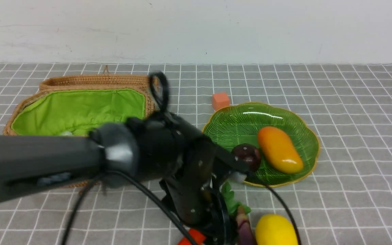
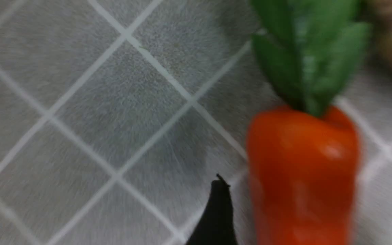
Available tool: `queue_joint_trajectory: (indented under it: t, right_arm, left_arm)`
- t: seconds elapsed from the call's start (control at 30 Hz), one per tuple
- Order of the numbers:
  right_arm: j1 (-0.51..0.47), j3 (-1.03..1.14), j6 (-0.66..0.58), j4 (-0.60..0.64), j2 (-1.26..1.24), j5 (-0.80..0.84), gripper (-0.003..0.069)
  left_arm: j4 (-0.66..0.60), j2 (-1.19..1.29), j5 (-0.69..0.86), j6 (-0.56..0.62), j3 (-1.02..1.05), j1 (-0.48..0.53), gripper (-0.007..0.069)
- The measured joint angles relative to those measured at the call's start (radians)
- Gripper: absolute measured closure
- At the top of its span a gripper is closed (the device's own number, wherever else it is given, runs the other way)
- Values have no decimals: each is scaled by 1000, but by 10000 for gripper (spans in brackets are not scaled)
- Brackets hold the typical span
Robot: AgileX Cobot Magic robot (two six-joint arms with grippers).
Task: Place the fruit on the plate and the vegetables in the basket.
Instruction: Use the left arm to grab a carrot and put it into the left basket
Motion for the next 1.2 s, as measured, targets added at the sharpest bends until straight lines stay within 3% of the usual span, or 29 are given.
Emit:
queue_joint_trajectory:
  t: [0.13, 0.2, 0.5, 0.67, 0.73, 0.83, 1.0, 1.2]
  right_arm:
    - [0, 0, 0, 0, 0, 0, 419]
    - [0, 0, 0, 0, 0, 0, 419]
    - [0, 0, 0, 0, 0, 0, 419]
    - [0, 0, 0, 0, 0, 0, 419]
    - [0, 0, 0, 0, 0, 0, 419]
    - [0, 0, 0, 0, 0, 0, 419]
    - [0, 0, 0, 0, 0, 0, 419]
    - [0, 0, 0, 0, 0, 0, 419]
  left_arm:
    - [28, 37, -24, 0, 0, 0, 118]
    - [51, 37, -20, 0, -6, 0, 291]
    - [87, -79, 122, 1, -122, 30, 284]
    - [137, -252, 236, 23, -187, 132, 284]
    - [174, -291, 220, 21, -189, 173, 284]
    - [331, -365, 49, -22, -192, 326, 284]
    - [445, -336, -149, -119, -195, 492, 284]
    - [509, -191, -188, -108, -193, 529, 284]
